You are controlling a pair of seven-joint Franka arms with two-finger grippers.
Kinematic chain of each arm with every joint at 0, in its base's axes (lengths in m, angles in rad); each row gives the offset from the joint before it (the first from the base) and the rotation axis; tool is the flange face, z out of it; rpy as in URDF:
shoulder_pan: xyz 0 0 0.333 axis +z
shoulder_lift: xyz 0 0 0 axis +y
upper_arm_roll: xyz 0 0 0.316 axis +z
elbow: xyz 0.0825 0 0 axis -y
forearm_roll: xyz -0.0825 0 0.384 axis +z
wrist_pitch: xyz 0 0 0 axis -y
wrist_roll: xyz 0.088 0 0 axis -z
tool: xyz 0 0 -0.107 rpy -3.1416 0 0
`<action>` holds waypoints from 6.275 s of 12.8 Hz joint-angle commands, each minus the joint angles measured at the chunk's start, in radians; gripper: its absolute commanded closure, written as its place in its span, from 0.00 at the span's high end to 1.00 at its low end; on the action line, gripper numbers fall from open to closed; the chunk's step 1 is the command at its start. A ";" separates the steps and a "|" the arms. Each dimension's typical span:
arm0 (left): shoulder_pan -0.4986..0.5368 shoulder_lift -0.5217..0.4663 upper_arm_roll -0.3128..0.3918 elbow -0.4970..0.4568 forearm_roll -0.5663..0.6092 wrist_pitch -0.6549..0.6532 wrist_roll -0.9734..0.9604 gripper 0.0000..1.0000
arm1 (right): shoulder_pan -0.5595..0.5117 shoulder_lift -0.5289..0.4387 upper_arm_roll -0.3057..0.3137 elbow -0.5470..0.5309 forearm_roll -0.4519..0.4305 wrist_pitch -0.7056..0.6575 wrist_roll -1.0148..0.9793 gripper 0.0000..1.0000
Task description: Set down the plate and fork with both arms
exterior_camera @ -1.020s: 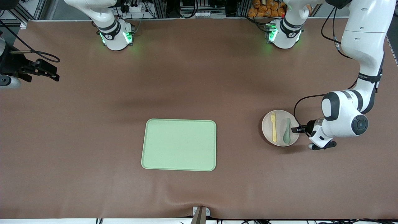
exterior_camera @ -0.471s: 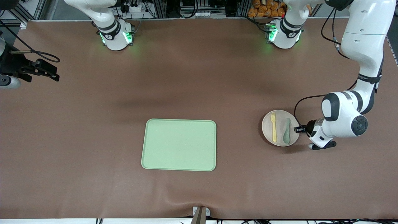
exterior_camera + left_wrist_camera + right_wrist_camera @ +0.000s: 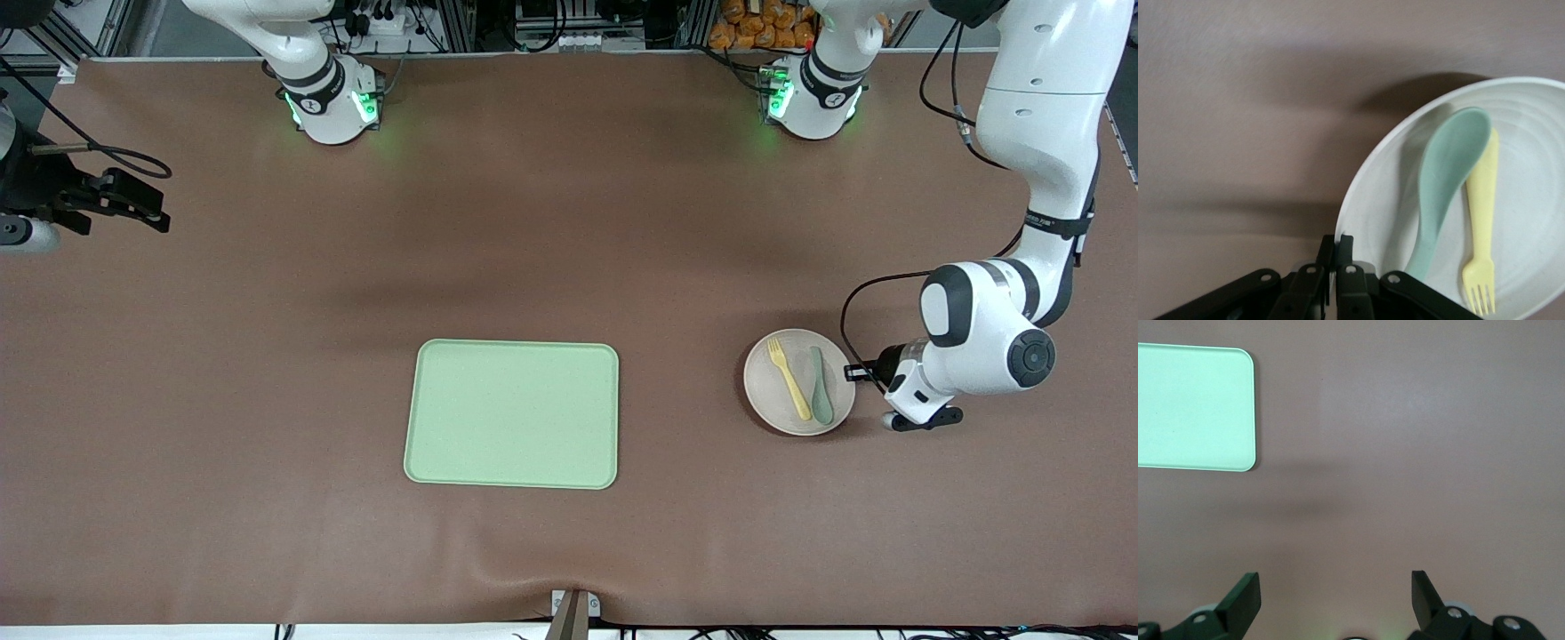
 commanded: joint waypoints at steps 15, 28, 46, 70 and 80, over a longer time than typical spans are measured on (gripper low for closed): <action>-0.432 0.317 -0.190 0.560 -0.081 0.090 -0.411 0.00 | -0.029 0.048 0.019 0.020 0.012 -0.002 -0.018 1.00; -0.460 0.403 -0.165 0.572 -0.080 0.118 -0.485 0.20 | 0.021 0.116 0.023 0.023 0.044 0.041 0.063 1.00; -0.117 -0.213 -0.159 0.537 0.147 -0.728 -0.306 1.00 | 0.409 0.709 0.016 0.501 0.050 0.378 0.197 1.00; 0.055 -0.604 -0.145 0.206 0.154 -0.637 -0.143 1.00 | 0.641 1.046 -0.059 0.498 -0.058 0.752 0.255 0.57; -0.110 -0.621 0.037 0.230 0.155 -0.730 -0.123 1.00 | 0.650 1.062 -0.059 0.495 -0.077 0.768 0.267 0.43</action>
